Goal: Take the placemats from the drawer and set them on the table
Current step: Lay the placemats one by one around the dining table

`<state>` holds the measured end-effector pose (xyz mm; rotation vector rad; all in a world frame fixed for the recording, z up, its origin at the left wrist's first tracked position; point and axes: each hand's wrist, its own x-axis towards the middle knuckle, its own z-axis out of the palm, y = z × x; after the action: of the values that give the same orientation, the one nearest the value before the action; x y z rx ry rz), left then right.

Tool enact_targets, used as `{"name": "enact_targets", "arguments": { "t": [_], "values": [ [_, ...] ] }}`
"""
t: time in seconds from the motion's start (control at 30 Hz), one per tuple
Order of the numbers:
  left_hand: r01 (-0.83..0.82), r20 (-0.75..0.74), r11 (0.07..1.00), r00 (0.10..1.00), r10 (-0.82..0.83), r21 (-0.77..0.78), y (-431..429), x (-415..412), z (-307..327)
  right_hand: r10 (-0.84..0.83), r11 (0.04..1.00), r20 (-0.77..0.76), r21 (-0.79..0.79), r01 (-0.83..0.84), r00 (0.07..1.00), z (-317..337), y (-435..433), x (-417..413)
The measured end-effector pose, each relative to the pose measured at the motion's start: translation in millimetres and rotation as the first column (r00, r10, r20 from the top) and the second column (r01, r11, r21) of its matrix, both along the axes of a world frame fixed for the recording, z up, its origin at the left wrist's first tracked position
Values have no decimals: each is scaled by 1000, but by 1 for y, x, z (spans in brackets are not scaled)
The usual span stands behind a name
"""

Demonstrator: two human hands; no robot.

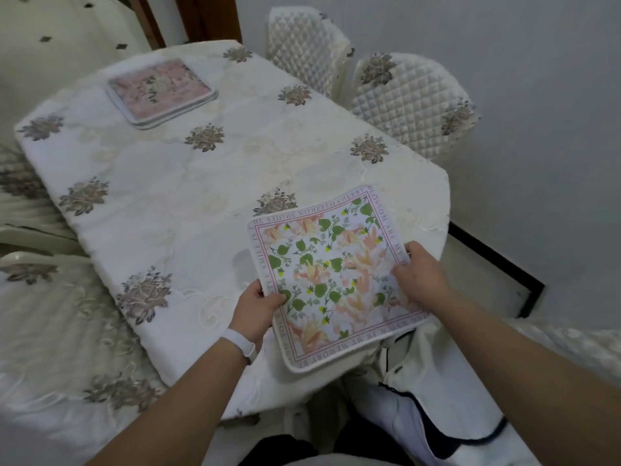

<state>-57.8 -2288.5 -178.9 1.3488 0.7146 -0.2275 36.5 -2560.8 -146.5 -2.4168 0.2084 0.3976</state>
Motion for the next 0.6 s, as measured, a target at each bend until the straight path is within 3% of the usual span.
{"name": "enact_targets", "arguments": {
  "t": [0.17, 0.6],
  "values": [
    [0, -50, 1000, 999, -1, -29, -33, 2, -16, 91, 994, -49, -63, -94, 995, -16, -8, 41],
    [-132, -157, 989, 978, 140, 62, -56, 14, -63, 283, 959, -122, 14, -283, 951, -75, -28, 102]
  ]
}}
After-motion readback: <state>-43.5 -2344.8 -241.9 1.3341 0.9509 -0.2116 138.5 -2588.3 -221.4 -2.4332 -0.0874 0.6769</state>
